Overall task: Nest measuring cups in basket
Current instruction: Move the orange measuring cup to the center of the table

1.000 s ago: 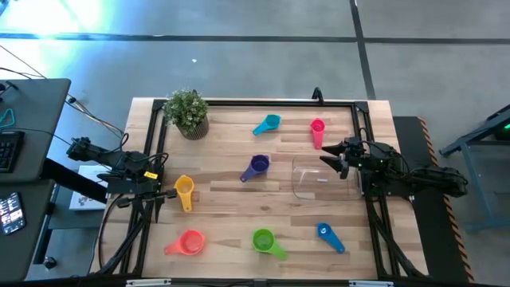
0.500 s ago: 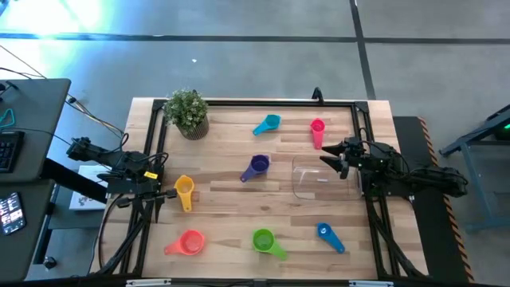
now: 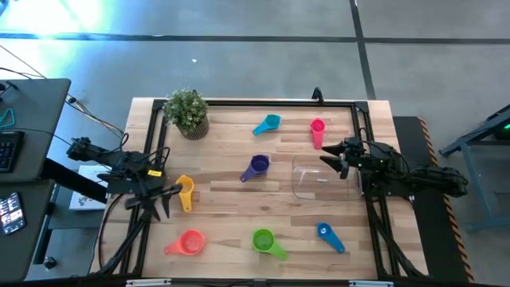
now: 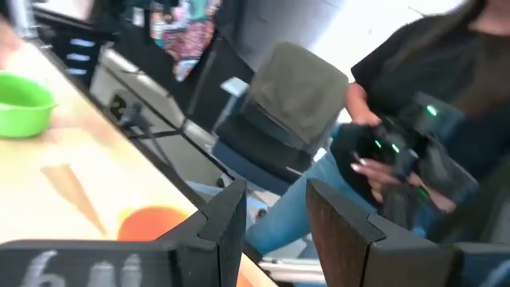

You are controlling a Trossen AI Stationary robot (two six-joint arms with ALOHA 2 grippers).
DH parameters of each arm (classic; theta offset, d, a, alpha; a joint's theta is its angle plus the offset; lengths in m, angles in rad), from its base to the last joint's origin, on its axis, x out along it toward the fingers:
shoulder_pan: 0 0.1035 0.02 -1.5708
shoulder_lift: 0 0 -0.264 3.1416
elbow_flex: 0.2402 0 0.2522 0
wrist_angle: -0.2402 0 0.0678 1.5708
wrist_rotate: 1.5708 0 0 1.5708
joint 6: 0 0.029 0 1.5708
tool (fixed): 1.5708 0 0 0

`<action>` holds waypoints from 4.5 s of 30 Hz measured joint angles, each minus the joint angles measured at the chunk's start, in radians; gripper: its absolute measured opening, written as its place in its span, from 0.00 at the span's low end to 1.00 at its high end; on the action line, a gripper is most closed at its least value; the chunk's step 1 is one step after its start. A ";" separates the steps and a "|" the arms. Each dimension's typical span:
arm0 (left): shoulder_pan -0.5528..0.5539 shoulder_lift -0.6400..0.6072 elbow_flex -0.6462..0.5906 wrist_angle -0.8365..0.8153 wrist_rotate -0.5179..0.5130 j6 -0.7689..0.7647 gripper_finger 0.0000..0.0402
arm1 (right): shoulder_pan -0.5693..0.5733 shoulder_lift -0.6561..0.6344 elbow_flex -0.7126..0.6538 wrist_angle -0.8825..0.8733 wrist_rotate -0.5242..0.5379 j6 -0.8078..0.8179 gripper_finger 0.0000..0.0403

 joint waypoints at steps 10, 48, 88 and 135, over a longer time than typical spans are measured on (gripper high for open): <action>0.000 0.000 0.000 0.032 -0.227 -0.092 0.30 | 0.000 0.000 0.000 0.000 0.000 0.000 0.64; 0.000 0.000 0.000 0.196 -0.810 0.067 0.30 | 0.000 0.000 0.000 0.000 0.000 0.000 0.64; 0.000 0.838 0.671 -0.165 -0.905 0.107 0.30 | 0.000 0.000 0.000 0.000 0.000 0.000 0.64; -0.381 1.319 0.888 -0.627 -0.797 -1.120 0.30 | 0.000 0.000 0.000 0.000 0.000 0.000 0.64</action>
